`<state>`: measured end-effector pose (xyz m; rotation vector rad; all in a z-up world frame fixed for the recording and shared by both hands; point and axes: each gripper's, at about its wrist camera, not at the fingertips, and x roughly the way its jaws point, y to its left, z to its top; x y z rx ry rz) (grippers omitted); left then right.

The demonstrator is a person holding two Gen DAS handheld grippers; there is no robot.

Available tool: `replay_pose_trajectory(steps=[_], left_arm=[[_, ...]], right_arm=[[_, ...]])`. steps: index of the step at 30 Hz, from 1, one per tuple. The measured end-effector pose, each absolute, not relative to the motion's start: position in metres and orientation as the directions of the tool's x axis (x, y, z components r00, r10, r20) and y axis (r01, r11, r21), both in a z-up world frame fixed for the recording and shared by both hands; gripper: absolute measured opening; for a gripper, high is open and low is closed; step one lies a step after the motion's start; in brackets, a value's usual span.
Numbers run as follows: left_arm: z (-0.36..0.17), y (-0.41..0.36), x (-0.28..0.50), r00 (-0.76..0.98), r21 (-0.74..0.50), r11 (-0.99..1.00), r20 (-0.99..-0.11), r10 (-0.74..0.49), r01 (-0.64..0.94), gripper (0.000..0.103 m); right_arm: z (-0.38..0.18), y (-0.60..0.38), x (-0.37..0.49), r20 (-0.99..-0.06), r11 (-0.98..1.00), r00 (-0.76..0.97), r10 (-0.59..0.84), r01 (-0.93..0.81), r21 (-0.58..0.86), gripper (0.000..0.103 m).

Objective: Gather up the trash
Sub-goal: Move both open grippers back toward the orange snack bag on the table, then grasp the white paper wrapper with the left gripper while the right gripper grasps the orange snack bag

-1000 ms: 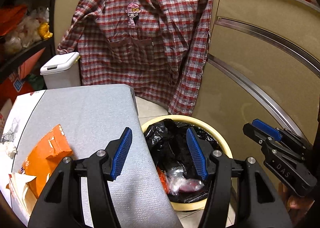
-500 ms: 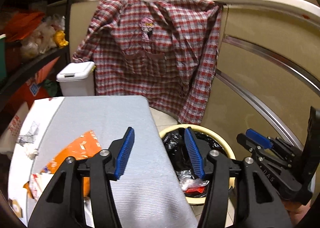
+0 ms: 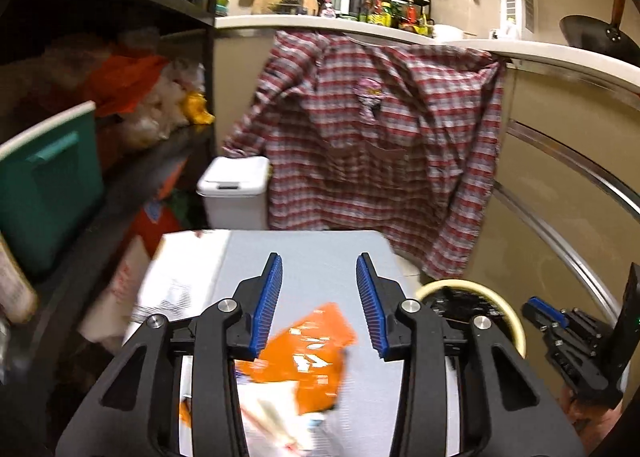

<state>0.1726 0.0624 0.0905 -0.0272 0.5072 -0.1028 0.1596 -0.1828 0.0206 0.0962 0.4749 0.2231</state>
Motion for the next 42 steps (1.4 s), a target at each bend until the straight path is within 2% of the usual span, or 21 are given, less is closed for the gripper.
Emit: replay_pose_trajectory(steps=[6,8,22,25,27,31,33,34,36,40,42], left_arm=[[0.074,0.113,0.168,0.882,-0.049,0.998,-0.468,-0.054,0.035,0.038],[0.059,0.13,0.173,0.865,-0.079,0.997,-0.5,-0.049,0.011,0.033],[-0.006,0.189,0.201,0.779,-0.102,0.995,-0.624,-0.057,-0.009,0.032],[-0.015,0.201,0.205,0.774,-0.108,0.994,-0.631,-0.041,-0.035,0.032],[-0.022,0.211,0.21,0.767,-0.137,0.988,-0.641,-0.038,-0.065,0.032],[-0.037,0.223,0.221,0.75,-0.165,0.982,-0.66,-0.039,-0.095,0.033],[-0.046,0.223,0.228,0.739,-0.168,0.981,-0.672,-0.044,-0.094,0.036],[-0.05,0.222,0.232,0.735,-0.163,0.982,-0.677,-0.043,-0.093,0.046],[-0.06,0.221,0.24,0.724,-0.151,0.984,-0.689,-0.037,-0.094,0.052],[-0.076,0.222,0.253,0.699,-0.155,0.983,-0.714,-0.039,-0.102,0.052],[-0.082,0.223,0.258,0.689,-0.155,0.982,-0.724,-0.039,-0.108,0.052]], right_arm=[[0.018,-0.154,0.163,-0.444,0.956,0.847,0.292,-0.244,0.162,0.01],[0.016,-0.142,0.167,-0.45,0.95,0.837,0.311,-0.262,0.168,0.01],[-0.024,-0.051,0.193,-0.545,0.895,0.72,0.43,-0.418,0.155,0.012],[-0.033,-0.037,0.199,-0.563,0.887,0.698,0.442,-0.434,0.158,0.018],[-0.038,-0.029,0.203,-0.573,0.882,0.687,0.448,-0.444,0.157,0.029],[-0.047,-0.017,0.211,-0.589,0.871,0.662,0.463,-0.464,0.163,0.037],[-0.052,-0.011,0.215,-0.601,0.868,0.651,0.464,-0.468,0.164,0.038],[-0.054,-0.009,0.217,-0.606,0.869,0.647,0.462,-0.466,0.165,0.038],[-0.058,-0.007,0.221,-0.615,0.871,0.641,0.458,-0.461,0.169,0.038],[-0.063,-0.006,0.225,-0.622,0.874,0.64,0.451,-0.457,0.163,0.038],[-0.065,-0.006,0.226,-0.623,0.876,0.641,0.448,-0.453,0.164,0.033]])
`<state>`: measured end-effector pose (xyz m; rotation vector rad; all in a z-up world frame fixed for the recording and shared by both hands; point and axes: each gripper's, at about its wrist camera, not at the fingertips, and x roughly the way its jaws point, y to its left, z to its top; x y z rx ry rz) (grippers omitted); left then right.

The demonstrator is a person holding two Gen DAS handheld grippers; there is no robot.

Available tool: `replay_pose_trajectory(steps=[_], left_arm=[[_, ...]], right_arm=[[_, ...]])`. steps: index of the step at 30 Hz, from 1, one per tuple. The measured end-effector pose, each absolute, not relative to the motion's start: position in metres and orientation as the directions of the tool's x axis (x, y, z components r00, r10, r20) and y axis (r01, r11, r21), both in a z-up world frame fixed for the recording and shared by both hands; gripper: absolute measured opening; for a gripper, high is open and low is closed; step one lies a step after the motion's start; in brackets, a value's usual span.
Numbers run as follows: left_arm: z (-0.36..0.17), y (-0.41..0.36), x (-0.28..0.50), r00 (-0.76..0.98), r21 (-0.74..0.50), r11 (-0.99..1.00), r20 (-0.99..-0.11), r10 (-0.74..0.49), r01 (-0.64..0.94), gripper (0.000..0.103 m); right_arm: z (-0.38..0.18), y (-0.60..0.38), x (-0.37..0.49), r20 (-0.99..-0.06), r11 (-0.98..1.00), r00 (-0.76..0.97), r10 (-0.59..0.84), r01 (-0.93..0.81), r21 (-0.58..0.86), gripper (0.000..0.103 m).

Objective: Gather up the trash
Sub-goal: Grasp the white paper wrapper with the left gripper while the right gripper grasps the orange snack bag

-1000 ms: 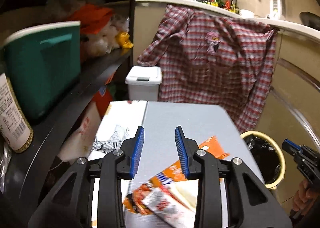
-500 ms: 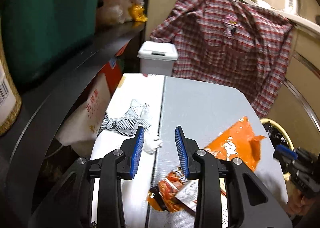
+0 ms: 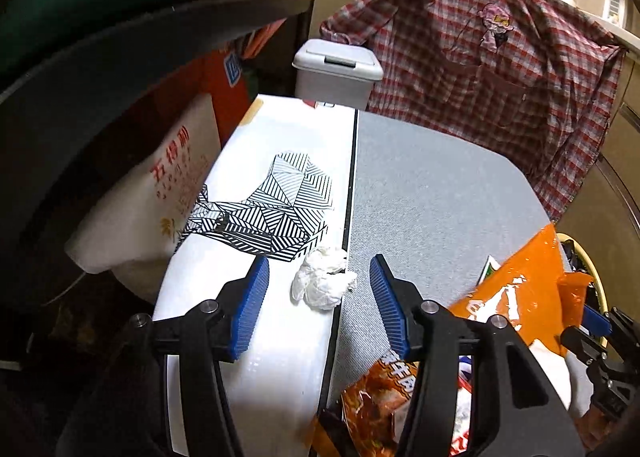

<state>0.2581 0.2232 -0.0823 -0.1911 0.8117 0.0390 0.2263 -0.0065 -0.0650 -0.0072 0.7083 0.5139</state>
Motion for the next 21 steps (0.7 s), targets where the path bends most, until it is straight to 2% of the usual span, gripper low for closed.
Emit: replay_pose_trajectory(steps=[4,5,7,10,21], left_arm=[[-0.098,0.221,0.266,0.655,-0.138,0.984,-0.755,-0.033,-0.11,0.049],[-0.101,0.221,0.268,0.649,-0.13,0.986,-0.76,-0.031,-0.106,0.045],[-0.104,0.221,0.27,0.637,-0.13,0.986,-0.77,-0.035,-0.102,0.029],[-0.102,0.218,0.27,0.635,-0.114,0.989,-0.772,-0.03,-0.092,0.018],[-0.061,0.21,0.256,0.703,-0.104,0.992,-0.711,-0.025,-0.069,0.016]], right_arm=[[-0.067,-0.011,0.229,-0.626,0.879,0.639,0.447,-0.444,0.175,0.02],[-0.067,-0.012,0.23,-0.626,0.88,0.639,0.446,-0.442,0.175,0.016],[-0.068,-0.014,0.231,-0.628,0.877,0.633,0.452,-0.444,0.184,0.011],[-0.067,-0.017,0.231,-0.625,0.879,0.638,0.45,-0.442,0.182,0.003],[-0.041,-0.034,0.222,-0.559,0.9,0.714,0.422,-0.404,0.164,0.001]])
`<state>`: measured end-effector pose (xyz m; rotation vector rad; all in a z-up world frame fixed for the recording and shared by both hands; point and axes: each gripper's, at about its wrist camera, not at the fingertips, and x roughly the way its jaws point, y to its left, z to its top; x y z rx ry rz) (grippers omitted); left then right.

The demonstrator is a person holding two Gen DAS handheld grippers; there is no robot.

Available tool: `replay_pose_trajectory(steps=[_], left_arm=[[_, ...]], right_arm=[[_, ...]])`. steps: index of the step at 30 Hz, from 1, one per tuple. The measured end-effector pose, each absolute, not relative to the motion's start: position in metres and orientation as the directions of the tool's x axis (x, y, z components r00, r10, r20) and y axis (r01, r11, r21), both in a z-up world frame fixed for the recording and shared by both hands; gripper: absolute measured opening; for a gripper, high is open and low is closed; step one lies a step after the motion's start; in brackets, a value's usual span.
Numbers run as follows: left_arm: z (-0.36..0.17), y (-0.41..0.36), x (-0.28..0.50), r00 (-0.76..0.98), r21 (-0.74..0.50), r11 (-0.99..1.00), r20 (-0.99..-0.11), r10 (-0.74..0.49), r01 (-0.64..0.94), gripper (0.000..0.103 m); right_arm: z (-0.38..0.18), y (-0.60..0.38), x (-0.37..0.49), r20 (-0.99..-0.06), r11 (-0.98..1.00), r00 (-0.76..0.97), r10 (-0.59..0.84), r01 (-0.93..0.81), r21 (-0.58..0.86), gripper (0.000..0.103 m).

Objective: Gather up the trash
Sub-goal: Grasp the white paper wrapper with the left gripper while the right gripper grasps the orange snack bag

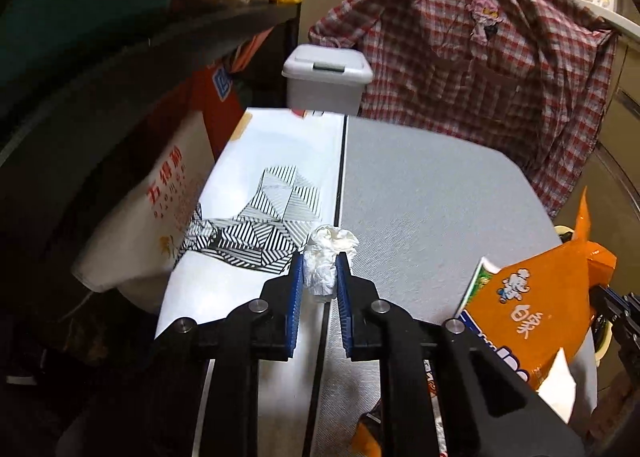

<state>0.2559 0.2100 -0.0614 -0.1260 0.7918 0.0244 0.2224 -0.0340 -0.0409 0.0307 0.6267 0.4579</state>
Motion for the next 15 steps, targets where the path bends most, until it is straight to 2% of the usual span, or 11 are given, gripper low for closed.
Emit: replay_pose_trajectory(steps=[15], left_arm=[[-0.001,0.181,0.216,0.778,-0.116,0.993,-0.626,-0.047,-0.033,0.016]], right_arm=[[-0.001,-0.069,0.207,-0.462,0.918,0.794,0.396,-0.342,0.199,0.001]])
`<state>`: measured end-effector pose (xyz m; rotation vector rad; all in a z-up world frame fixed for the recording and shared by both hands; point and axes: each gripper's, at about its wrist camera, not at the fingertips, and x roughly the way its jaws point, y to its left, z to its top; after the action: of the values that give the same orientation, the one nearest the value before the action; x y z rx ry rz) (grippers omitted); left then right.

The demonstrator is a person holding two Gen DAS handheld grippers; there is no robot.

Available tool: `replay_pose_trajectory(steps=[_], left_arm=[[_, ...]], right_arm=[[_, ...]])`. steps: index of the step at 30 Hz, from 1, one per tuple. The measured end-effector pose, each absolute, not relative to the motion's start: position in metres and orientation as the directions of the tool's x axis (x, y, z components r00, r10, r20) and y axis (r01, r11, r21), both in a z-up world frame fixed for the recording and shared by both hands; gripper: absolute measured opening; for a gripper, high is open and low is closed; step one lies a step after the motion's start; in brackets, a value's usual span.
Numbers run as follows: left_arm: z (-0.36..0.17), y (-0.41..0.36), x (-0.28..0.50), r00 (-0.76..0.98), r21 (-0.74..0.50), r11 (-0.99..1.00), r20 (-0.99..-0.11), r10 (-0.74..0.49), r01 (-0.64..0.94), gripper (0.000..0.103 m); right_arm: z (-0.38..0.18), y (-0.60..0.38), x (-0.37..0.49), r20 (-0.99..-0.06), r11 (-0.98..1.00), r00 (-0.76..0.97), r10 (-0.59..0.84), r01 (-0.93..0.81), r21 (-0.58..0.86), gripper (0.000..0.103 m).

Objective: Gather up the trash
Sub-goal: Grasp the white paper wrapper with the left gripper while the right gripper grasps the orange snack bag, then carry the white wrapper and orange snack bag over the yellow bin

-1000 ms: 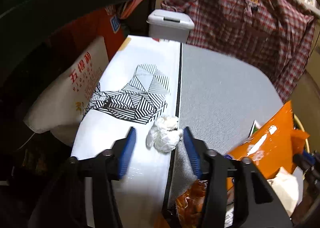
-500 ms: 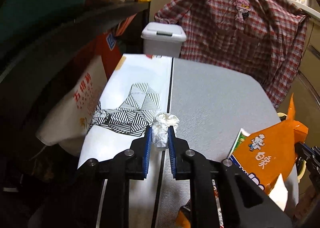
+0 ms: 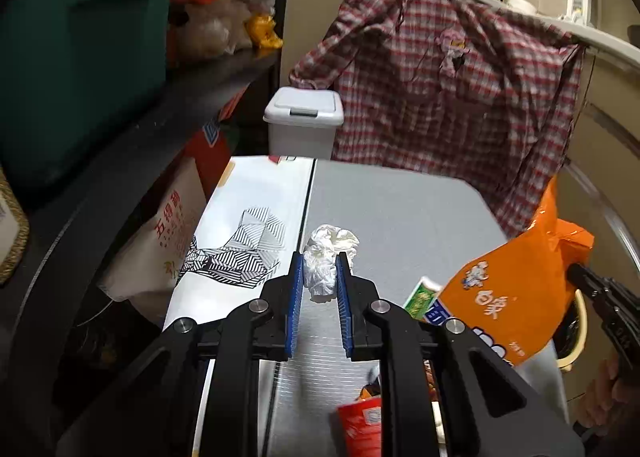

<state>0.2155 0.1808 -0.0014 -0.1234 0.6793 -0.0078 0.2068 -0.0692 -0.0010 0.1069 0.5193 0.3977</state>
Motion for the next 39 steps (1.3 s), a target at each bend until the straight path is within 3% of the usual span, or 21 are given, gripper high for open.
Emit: replay_pose_trajectory(steps=[13,39], left_arm=[[0.031,0.146,0.185,0.815,-0.131,0.991,-0.573,-0.084,0.01,0.016],[0.047,0.062,0.172,0.834,-0.11,0.989,-0.534,-0.139,0.094,0.016]], right_arm=[[0.034,-0.1,0.184,-0.375,0.926,0.851,0.368,-0.296,0.235,0.001],[0.049,-0.191,0.157,-0.35,0.968,0.915,0.2,-0.128,0.218,0.001]])
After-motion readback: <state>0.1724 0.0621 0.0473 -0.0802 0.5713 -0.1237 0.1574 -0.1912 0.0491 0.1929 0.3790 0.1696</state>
